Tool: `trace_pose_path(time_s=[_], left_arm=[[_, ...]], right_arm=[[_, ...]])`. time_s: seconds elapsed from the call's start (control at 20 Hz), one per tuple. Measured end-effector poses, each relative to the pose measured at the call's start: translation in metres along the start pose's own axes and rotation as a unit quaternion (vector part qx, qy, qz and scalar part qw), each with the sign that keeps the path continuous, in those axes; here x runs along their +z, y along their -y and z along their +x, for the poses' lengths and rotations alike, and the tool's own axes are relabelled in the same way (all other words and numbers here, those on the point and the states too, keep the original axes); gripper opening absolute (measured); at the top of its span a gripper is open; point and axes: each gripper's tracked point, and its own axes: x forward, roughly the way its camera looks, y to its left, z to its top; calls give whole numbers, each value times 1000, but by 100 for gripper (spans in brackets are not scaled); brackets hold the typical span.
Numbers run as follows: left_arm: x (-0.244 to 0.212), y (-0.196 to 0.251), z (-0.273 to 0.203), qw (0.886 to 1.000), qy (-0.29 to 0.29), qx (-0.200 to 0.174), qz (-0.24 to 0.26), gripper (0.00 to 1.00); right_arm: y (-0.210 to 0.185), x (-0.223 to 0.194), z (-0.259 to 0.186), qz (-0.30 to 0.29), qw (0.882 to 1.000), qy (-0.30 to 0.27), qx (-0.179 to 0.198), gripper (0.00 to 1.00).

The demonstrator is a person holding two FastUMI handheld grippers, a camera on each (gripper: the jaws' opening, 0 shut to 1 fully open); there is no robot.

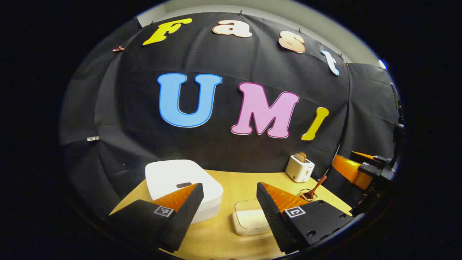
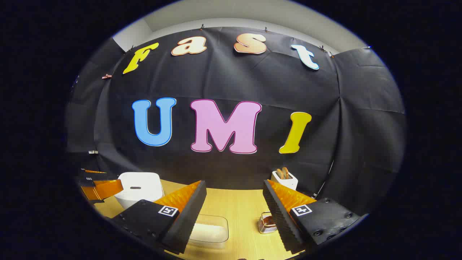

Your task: Close the left gripper, press the button to open the rice cooker; take a wooden spoon from the chopstick holder with the right hand, scoop a spoonful of rice and pour it into the rice cooker, then put the wooden spoon back into the chopstick holder.

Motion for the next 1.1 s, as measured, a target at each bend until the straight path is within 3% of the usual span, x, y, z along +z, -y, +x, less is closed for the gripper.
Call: trace_pose_path(time_s=[1.1], left_arm=[[-12, 1, 48, 999, -39, -3, 19, 95]], right_arm=[[21, -46, 34, 41, 997, -60, -21, 98]])
